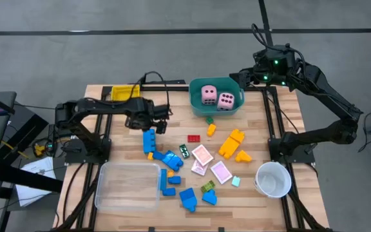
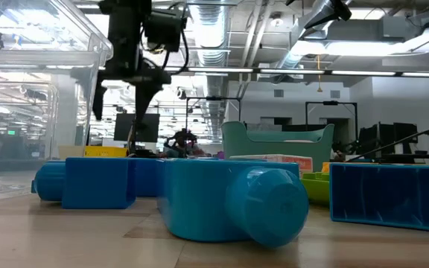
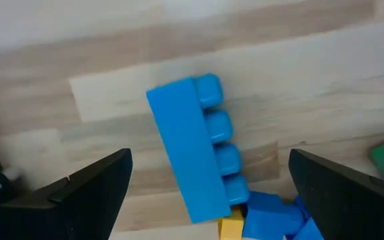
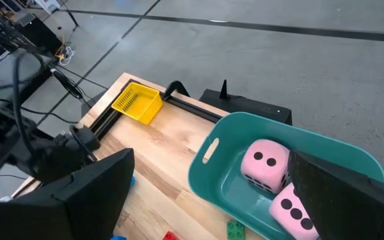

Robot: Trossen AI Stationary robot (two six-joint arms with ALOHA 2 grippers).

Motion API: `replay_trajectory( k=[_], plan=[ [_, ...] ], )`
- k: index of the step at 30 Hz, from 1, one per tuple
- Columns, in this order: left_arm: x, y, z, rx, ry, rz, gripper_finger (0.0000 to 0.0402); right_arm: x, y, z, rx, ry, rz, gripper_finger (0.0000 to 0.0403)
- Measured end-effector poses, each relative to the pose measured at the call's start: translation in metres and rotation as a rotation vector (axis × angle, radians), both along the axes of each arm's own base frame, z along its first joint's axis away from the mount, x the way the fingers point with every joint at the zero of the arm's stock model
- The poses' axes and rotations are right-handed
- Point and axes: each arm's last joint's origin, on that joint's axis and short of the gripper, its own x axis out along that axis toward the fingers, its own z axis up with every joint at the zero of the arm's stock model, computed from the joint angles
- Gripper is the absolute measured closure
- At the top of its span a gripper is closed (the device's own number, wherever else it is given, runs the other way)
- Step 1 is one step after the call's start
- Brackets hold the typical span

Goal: Pick & Place Toys
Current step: Put the blue game piece into the transparent bin

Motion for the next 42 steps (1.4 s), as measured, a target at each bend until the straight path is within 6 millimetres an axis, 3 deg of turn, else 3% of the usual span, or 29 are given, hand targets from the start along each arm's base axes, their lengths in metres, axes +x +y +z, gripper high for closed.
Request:
replay_trajectory(
  k=[8,23,35,42],
  plan=[
    [0.000,-0.014,-0.029,-0.020,-0.056,0.085,0.0005,0.000,0.000,0.000,0.000,0.001,0.000,0.0017],
    [-0.011,-0.014,-0.068,-0.042,-0.120,0.168,0.0005,0.000,0.000,0.000,0.000,0.001,0.000,0.0017],
    [-0.012,-0.012,-0.071,-0.029,-0.123,0.177,0.0008,0.000,0.000,0.000,0.000,0.000,0.000,0.0017],
    [-0.013,-0.009,-0.071,-0.027,-0.123,0.189,0.0050,0.000,0.000,0.000,0.000,0.000,0.000,0.0017]
  ],
)
